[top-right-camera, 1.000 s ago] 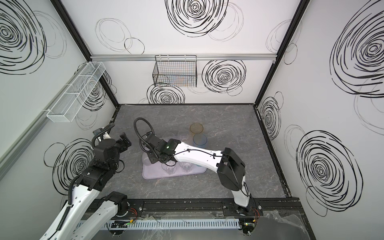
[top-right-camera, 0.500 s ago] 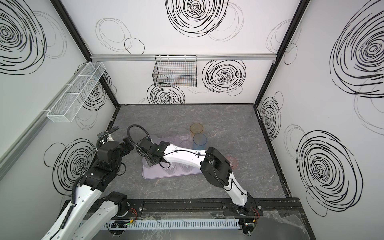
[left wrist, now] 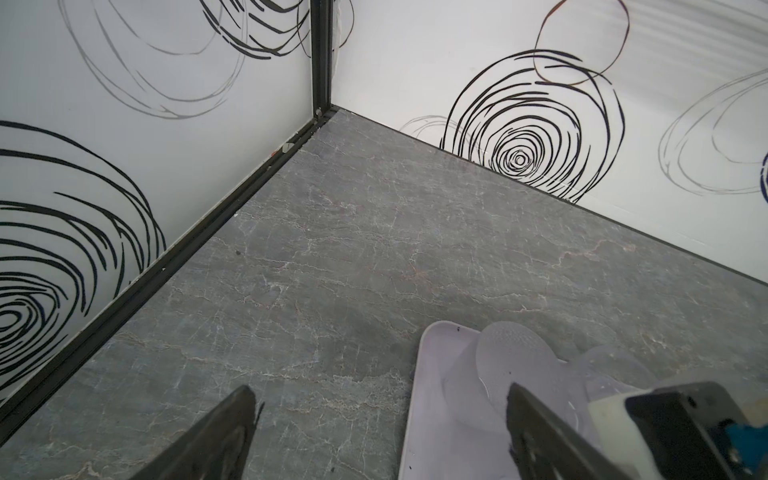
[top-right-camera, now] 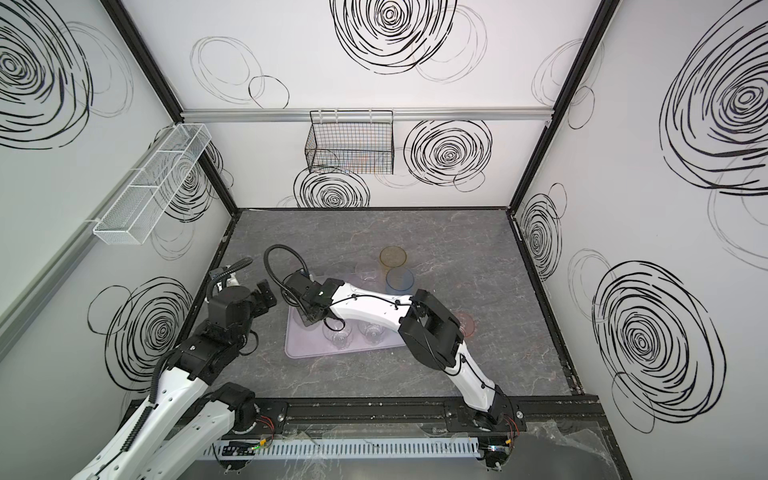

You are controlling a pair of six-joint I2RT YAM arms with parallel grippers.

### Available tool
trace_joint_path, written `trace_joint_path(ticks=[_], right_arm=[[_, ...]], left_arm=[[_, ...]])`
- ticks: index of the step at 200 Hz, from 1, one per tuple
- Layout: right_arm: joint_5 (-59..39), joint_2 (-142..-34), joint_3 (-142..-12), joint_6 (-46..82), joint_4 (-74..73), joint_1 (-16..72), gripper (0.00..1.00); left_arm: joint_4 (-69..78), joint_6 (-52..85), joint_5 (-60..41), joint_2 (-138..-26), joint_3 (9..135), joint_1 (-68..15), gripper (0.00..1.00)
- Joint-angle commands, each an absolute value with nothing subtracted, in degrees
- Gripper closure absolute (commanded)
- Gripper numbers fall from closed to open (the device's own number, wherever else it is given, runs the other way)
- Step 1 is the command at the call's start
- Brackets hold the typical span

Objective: Place the glasses into the tray
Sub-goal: 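Lower the frosted glass onto the tray and open the right gripper, then move the right gripper to the pink glass beside the tray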

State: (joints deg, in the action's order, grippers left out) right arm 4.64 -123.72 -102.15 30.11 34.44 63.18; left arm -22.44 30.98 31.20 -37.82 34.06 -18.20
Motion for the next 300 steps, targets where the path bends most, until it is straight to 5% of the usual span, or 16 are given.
trace_joint_path(ticks=[1, 79, 173, 241, 300], right_arm=[[5.4, -120.6, -101.6, 31.2, 34.9, 63.5, 0.75], [0.1, -100.6, -85.1, 35.1, 26.8, 61.9, 0.67], [3.9, -76.5, -63.4, 35.4, 35.9, 45.1, 0.60], [4.2, -60.8, -50.5, 30.4, 45.8, 31.0, 0.53], [1.0, -59.5, -48.2, 30.5, 52.4, 29.9, 0.52]], left_arm=[[-20.7, 31.9, 34.9, -37.8, 34.6, -20.9, 0.04], [-19.3, 35.6, 36.1, -33.5, 30.1, -28.8, 0.04], [-19.7, 47.6, 42.7, -41.6, 26.2, -53.2, 0.04], [-11.0, 45.5, 35.9, -44.2, 23.2, -50.9, 0.04], [-13.5, 46.2, 33.4, -43.0, 22.9, -47.3, 0.04]])
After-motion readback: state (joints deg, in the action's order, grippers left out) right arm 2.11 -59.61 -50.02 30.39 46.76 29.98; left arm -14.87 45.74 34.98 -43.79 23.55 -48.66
